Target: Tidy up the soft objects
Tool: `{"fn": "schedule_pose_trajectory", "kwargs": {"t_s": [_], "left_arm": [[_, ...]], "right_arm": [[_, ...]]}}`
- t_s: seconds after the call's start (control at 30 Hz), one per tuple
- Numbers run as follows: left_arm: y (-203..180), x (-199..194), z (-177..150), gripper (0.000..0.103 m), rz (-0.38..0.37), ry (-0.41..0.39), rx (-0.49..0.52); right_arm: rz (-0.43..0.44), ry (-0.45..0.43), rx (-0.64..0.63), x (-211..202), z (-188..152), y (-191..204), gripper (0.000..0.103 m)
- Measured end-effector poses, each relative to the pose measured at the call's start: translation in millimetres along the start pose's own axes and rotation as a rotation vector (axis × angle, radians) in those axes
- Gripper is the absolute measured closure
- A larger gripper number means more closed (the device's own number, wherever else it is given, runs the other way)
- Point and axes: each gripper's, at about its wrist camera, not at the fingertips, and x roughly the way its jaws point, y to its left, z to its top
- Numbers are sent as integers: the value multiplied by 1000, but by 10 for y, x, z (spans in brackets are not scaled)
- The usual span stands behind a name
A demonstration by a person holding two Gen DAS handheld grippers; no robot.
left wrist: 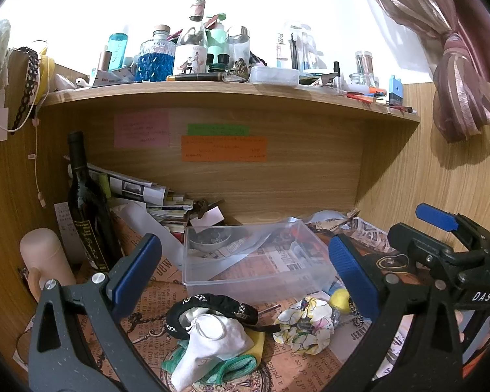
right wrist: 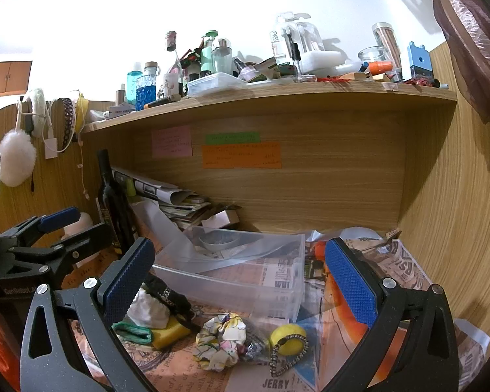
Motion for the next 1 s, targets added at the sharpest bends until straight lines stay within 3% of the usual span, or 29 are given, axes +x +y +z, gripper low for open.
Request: {"fn": "schedule_pose_trajectory", "kwargs": {"t_s": [1.0], "left_arm": [[-17, 36, -1, 0, -11, 17, -6]], "right_arm": [[-27, 5, -18, 0, -37, -9, 0]]}}
